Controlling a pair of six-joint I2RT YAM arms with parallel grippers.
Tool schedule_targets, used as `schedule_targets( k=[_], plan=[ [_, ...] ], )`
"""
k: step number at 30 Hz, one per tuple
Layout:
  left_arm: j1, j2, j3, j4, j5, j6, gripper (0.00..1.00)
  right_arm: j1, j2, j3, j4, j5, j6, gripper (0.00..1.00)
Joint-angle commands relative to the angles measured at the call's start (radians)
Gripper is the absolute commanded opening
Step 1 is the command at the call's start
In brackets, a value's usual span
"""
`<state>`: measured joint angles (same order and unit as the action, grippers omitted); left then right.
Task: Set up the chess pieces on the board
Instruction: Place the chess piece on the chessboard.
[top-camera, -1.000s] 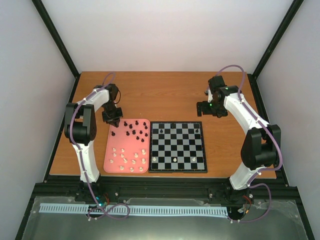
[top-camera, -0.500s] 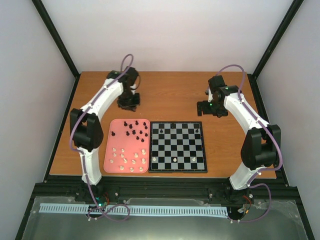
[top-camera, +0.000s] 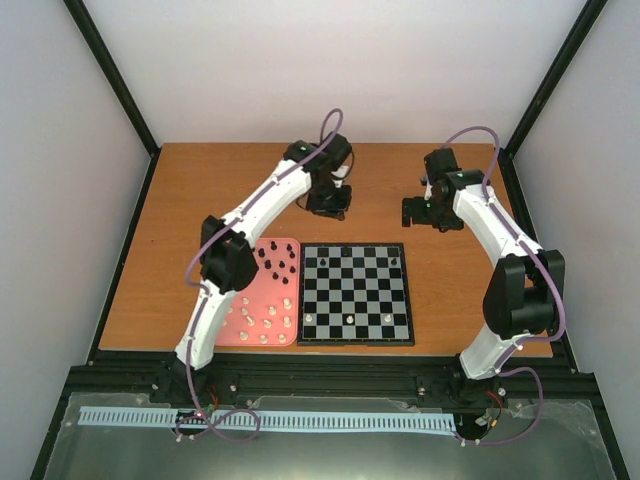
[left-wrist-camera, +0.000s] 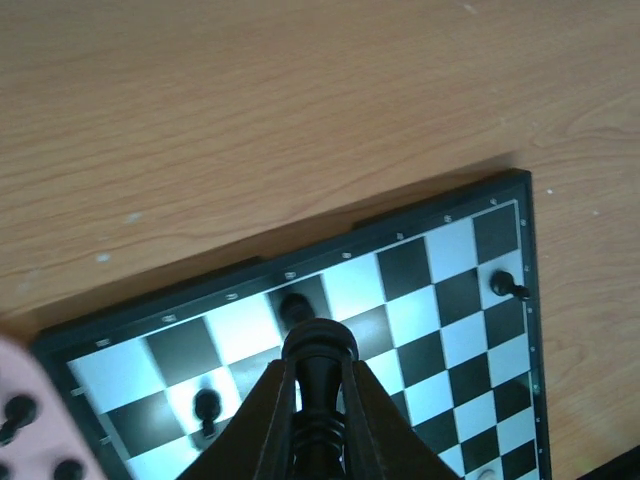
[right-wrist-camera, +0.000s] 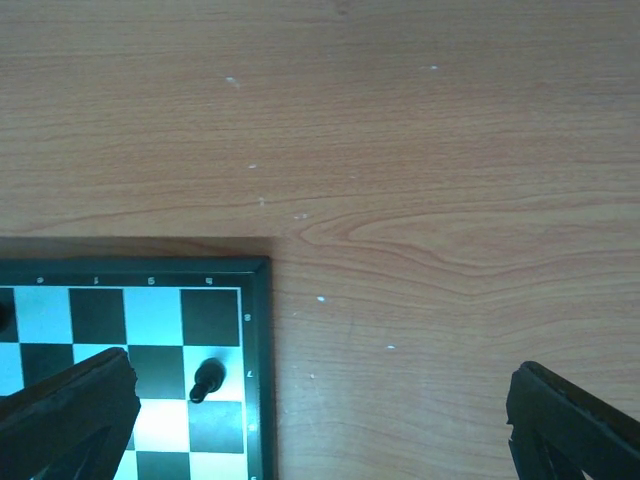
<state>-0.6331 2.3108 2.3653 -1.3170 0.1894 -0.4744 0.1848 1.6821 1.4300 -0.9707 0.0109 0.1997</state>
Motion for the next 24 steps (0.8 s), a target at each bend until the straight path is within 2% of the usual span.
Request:
schedule_targets(
  k=[1,11,24],
  plan=[
    [-0.065,0.076,0.099,-0.025,0.061,-0.004,0.03,-0.037,-0.015,-0.020,0.015,0.014,0.008,1.00],
    [-0.149,0.179,0.173,-0.031,0.073,0.033,0.05,-0.067,-0.003,-0.021,0.020,0.006,-0.005,1.00],
    [-0.157,0.223,0.160,-0.082,-0.015,0.054,0.05,-0.070,0.007,-0.039,0.030,-0.020,-0.011,1.00]
  ],
)
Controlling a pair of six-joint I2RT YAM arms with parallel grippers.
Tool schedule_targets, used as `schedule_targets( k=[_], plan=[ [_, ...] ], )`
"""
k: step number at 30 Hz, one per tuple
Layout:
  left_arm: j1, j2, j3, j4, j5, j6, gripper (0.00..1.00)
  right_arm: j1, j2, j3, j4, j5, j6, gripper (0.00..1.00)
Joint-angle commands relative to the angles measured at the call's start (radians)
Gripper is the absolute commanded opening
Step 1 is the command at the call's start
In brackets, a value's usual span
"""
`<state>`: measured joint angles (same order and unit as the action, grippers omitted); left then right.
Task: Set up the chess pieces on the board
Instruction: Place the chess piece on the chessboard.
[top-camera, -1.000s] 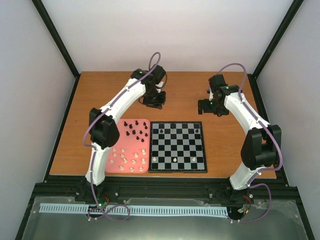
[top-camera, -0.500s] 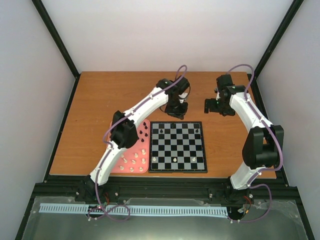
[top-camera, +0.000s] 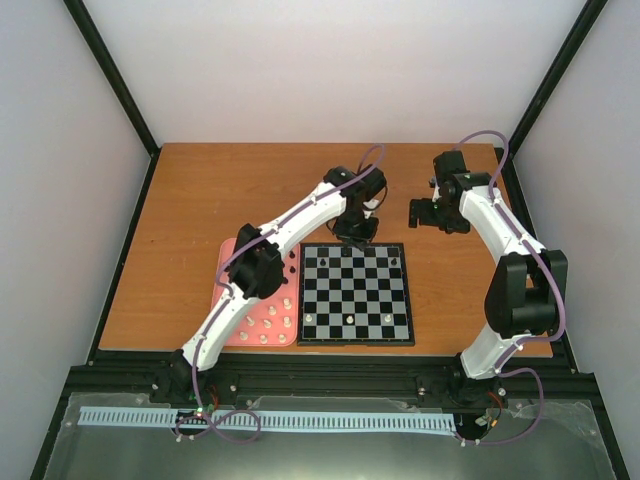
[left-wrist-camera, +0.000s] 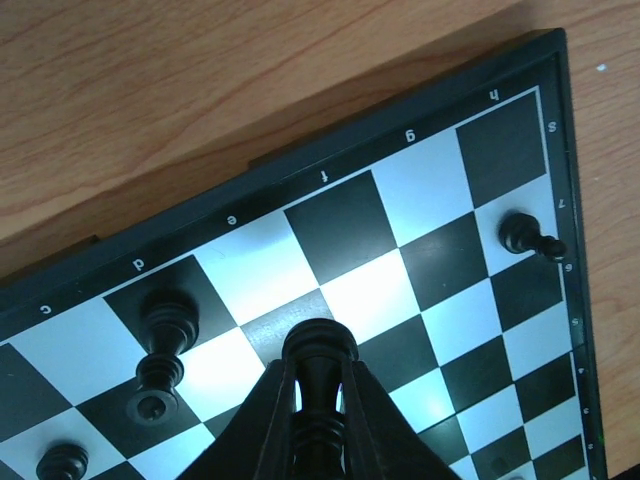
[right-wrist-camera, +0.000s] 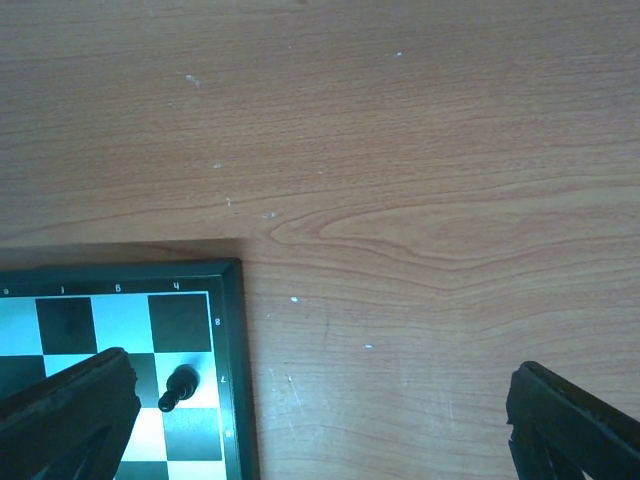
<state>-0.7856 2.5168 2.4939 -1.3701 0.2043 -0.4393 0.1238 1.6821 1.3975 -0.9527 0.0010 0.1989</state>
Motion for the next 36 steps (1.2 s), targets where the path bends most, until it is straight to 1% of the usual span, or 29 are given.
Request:
schedule_targets(
  k=[1,5,19,26,29,33,36],
  plan=[
    [-0.003,0.019,0.031,-0.029,-0.033,0.019,0.05,-0.009,0.008,-0.005,0.011,-0.011,-0.010,1.00],
    [-0.004,0.032,0.033,-0.030,-0.036,0.019,0.08,-0.009,0.007,-0.008,0.013,-0.012,-0.012,1.00],
    [-0.004,0.059,0.055,-0.026,-0.075,0.017,0.08,-0.010,0.014,-0.009,0.014,-0.023,-0.012,1.00],
    [-0.004,0.078,0.065,-0.021,-0.073,0.016,0.09,-0.010,0.020,-0.005,0.014,-0.025,-0.015,1.00],
    [-0.003,0.085,0.069,-0.018,-0.066,0.017,0.12,-0.010,0.024,-0.003,0.014,-0.024,-0.015,1.00],
    [-0.003,0.090,0.069,-0.020,-0.070,0.017,0.13,-0.010,0.027,-0.002,0.014,-0.027,-0.014,1.00],
    [-0.003,0.091,0.069,-0.017,-0.062,0.017,0.17,-0.010,0.030,-0.001,0.014,-0.030,-0.016,1.00]
  ],
)
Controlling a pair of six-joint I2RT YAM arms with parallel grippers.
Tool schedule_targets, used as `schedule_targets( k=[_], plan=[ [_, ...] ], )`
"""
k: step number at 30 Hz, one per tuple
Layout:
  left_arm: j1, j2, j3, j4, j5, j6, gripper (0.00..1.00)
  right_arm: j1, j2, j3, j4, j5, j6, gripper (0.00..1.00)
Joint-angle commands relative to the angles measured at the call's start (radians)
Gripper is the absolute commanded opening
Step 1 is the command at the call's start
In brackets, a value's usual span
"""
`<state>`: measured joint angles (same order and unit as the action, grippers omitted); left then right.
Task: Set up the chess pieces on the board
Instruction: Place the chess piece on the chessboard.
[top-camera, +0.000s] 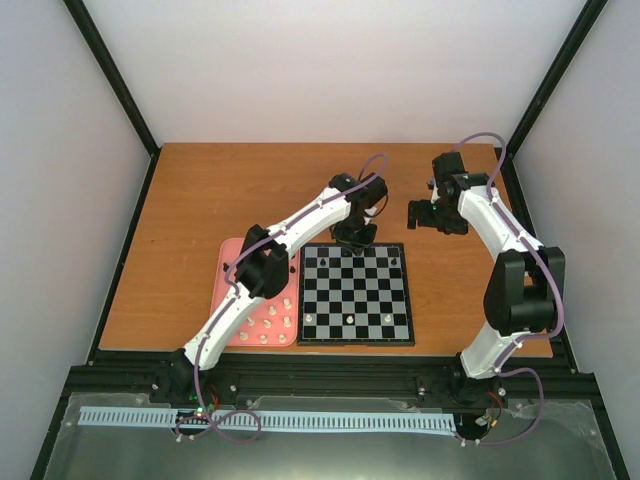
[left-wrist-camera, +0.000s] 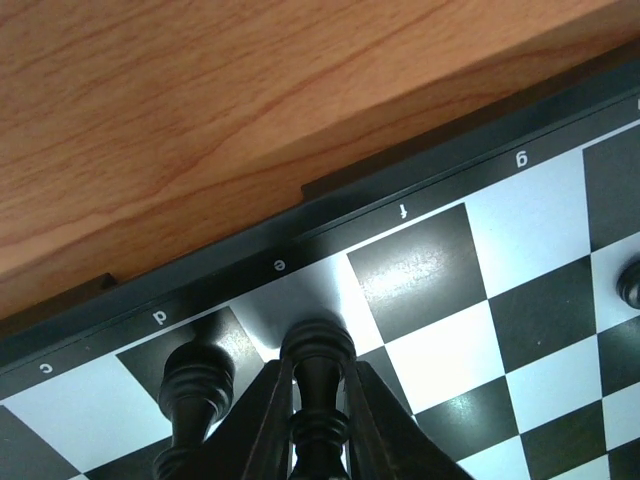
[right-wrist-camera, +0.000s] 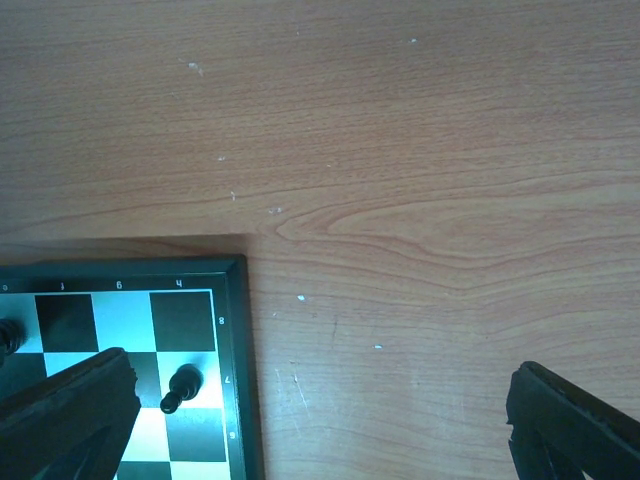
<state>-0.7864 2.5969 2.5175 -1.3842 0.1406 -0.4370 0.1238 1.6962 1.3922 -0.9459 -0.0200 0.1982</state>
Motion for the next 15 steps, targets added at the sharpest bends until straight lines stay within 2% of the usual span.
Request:
schedule_targets(
  k=[1,15],
  plan=[
    [-0.002,0.012,0.045,-0.003,0.003,0.015,0.18,-0.010,0.016,0.005,0.008,-0.010,-0.015,1.00],
    [-0.002,0.017,0.068,0.010,-0.002,0.012,0.23,-0.010,0.018,0.008,0.009,-0.024,-0.017,1.00]
  ],
)
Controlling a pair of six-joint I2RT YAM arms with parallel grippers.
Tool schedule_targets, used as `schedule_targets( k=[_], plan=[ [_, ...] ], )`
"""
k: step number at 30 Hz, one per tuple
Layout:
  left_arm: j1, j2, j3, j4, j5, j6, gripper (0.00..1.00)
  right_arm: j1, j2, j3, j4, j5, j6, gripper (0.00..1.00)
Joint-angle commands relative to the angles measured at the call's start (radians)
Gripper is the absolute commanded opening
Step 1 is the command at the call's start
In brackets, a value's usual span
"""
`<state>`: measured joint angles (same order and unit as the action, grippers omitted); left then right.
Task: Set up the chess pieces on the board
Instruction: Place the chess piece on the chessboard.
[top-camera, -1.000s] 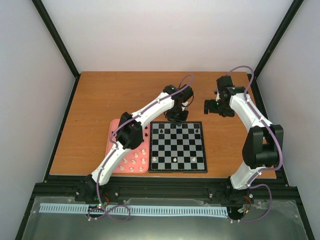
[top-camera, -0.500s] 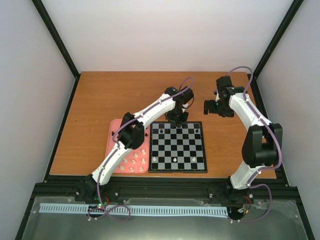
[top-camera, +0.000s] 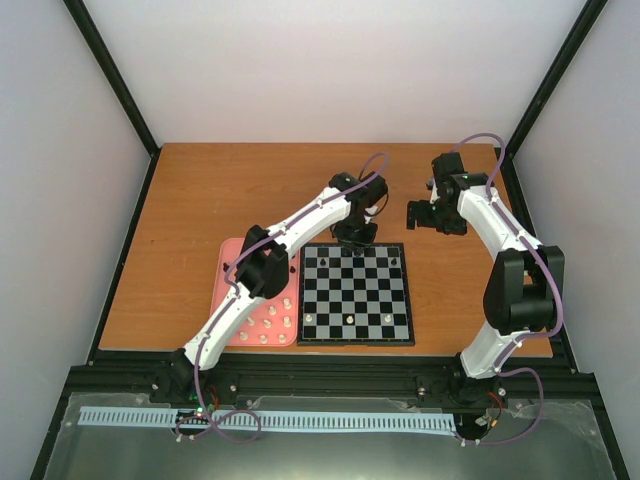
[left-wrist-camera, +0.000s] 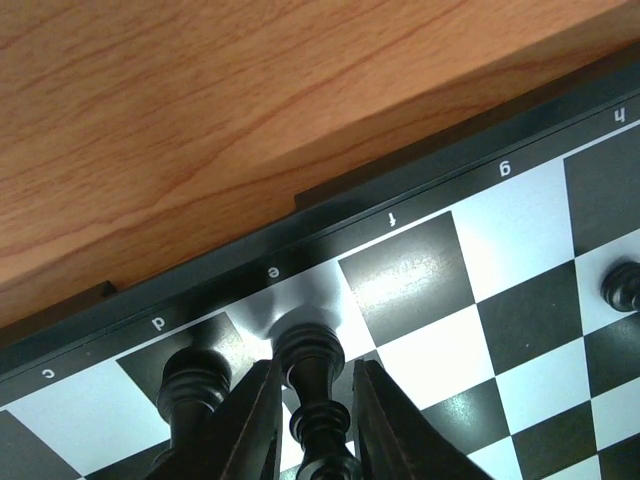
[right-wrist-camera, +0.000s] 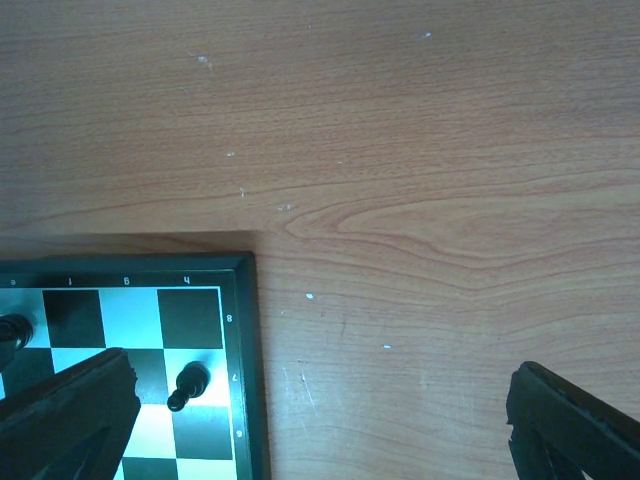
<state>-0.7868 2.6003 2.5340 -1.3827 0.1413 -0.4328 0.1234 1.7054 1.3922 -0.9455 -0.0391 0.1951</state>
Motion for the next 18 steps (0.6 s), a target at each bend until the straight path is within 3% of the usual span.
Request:
schedule_targets(
  k=[1,8,14,18],
  plan=[
    [-0.002,0.014,0.052,0.009,-0.005,0.007,0.23,-0.010,0.010,0.008,0.008,-0.004,-0.014,1.00],
    [-0.002,0.012,0.060,0.012,-0.013,0.008,0.27,-0.010,0.006,0.008,0.010,-0.022,-0.021,1.00],
    [0.000,0.005,0.067,0.013,-0.016,0.012,0.46,-0.010,0.002,0.013,0.010,-0.043,-0.028,1.00],
    [0.001,-0.020,0.073,0.017,-0.025,0.016,0.51,-0.010,-0.003,0.013,0.013,-0.050,-0.029,1.00]
  ],
)
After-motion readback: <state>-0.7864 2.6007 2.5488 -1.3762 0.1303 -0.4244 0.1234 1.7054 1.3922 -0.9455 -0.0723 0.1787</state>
